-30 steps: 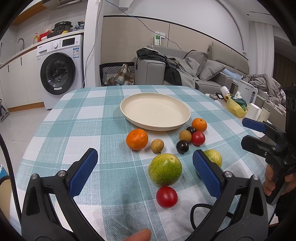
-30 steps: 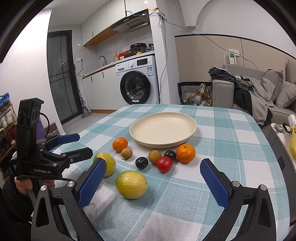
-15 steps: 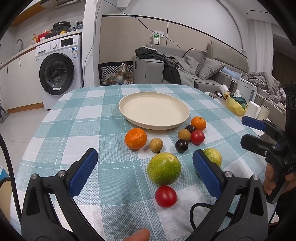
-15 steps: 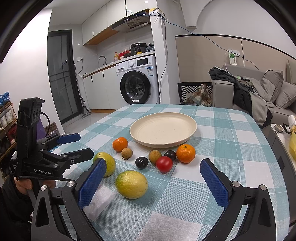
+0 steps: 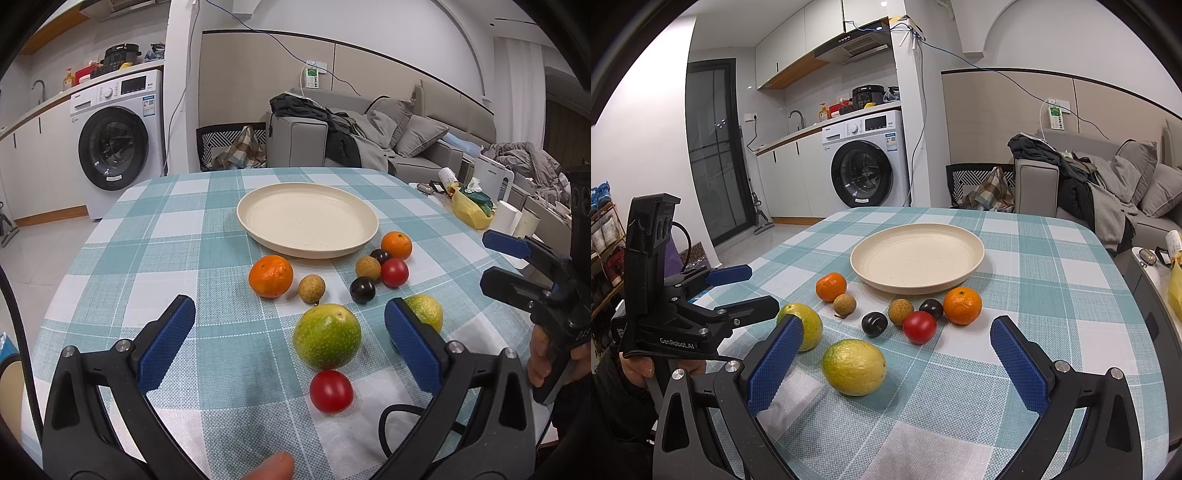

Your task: Organize fruits

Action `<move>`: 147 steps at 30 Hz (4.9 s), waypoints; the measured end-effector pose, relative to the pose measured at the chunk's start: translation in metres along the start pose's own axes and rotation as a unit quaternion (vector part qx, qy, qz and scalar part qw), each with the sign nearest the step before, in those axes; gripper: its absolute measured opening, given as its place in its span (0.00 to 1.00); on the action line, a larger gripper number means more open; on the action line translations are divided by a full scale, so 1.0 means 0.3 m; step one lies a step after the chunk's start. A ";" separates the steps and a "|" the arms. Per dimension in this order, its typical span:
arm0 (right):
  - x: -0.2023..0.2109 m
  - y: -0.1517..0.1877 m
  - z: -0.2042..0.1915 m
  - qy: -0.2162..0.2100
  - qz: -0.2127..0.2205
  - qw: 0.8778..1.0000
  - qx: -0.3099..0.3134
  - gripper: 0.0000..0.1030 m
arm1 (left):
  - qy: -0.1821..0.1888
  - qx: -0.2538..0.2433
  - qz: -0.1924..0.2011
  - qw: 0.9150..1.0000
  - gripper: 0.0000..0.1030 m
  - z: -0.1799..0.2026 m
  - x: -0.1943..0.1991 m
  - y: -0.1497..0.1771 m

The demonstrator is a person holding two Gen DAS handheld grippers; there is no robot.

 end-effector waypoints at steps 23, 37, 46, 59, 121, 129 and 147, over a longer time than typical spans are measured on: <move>-0.001 -0.002 -0.001 0.003 -0.003 1.000 0.001 1.00 | 0.005 -0.012 -0.004 1.000 0.99 0.023 -0.001 -0.003; -0.007 0.003 -0.010 0.011 -0.006 1.000 0.008 1.00 | -0.003 -0.011 -0.004 1.000 0.99 0.014 -0.004 -0.004; -0.021 0.005 -0.005 0.015 -0.018 1.000 0.011 1.00 | 0.004 -0.007 -0.010 1.000 0.99 0.008 -0.005 0.002; -0.044 0.022 -0.010 0.018 -0.041 0.999 0.015 1.00 | -0.002 -0.006 -0.016 1.000 0.99 0.004 -0.013 0.004; -0.166 0.101 -0.112 -0.050 -0.130 0.990 -0.011 0.54 | 0.074 0.003 -0.078 0.994 0.45 0.054 -0.077 0.039; -0.165 0.034 -0.078 -0.035 -0.093 0.995 -0.023 0.54 | 0.058 0.008 -0.046 0.997 0.45 0.032 -0.055 -0.029; -0.229 -0.090 0.029 -0.005 -0.056 0.997 -0.046 0.54 | 0.040 -0.001 -0.015 0.999 0.45 0.028 -0.189 -0.189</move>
Point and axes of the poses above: each gripper's, at about its wrist camera, not at the fingertips, and x roughly against the way its jaws point, z to its right, y to its underside, the point moved 9 cm from there along -x, roughly the way its jaws point, and after that the axes turned 1 degree about -x, right-handed, at the moved point
